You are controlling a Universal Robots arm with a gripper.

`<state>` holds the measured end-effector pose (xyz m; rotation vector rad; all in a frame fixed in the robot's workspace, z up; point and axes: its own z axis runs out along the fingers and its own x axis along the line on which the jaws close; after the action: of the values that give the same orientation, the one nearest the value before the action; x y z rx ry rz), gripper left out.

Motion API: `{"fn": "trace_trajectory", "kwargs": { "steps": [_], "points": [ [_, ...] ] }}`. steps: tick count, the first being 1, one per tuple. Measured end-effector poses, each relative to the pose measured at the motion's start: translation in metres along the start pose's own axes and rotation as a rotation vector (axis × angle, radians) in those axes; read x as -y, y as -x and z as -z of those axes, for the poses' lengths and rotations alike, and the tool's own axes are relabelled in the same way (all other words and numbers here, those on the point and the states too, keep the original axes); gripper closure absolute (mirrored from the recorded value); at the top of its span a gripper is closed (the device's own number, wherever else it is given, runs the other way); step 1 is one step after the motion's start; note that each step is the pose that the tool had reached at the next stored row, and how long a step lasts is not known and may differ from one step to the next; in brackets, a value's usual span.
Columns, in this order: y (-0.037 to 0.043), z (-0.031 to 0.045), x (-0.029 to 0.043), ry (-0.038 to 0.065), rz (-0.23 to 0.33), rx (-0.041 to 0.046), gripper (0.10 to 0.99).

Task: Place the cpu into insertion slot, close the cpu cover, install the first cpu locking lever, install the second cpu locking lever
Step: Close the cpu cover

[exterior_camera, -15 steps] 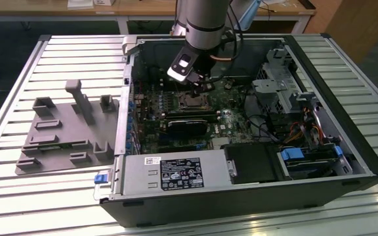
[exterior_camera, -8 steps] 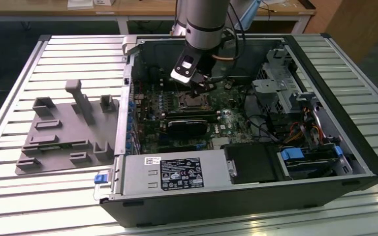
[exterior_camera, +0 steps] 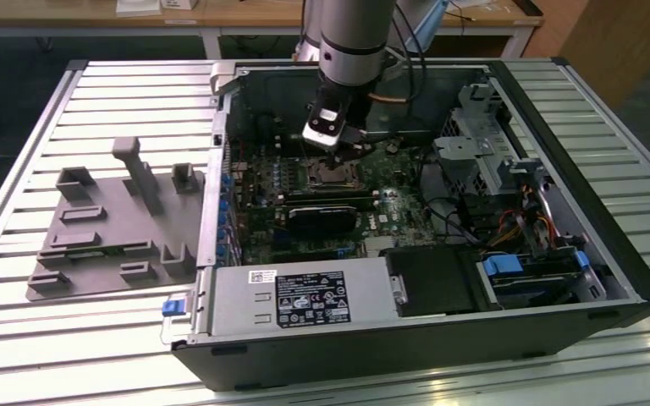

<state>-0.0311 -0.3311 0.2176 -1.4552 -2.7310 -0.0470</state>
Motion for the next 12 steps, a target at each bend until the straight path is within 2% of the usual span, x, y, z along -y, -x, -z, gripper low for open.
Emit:
{"fn": "trace_trajectory", "kwargs": {
  "steps": [12],
  "points": [
    [0.0001, -0.0010, 0.0000, -0.012, 0.218, -0.0011, 0.984]
  ]
}}
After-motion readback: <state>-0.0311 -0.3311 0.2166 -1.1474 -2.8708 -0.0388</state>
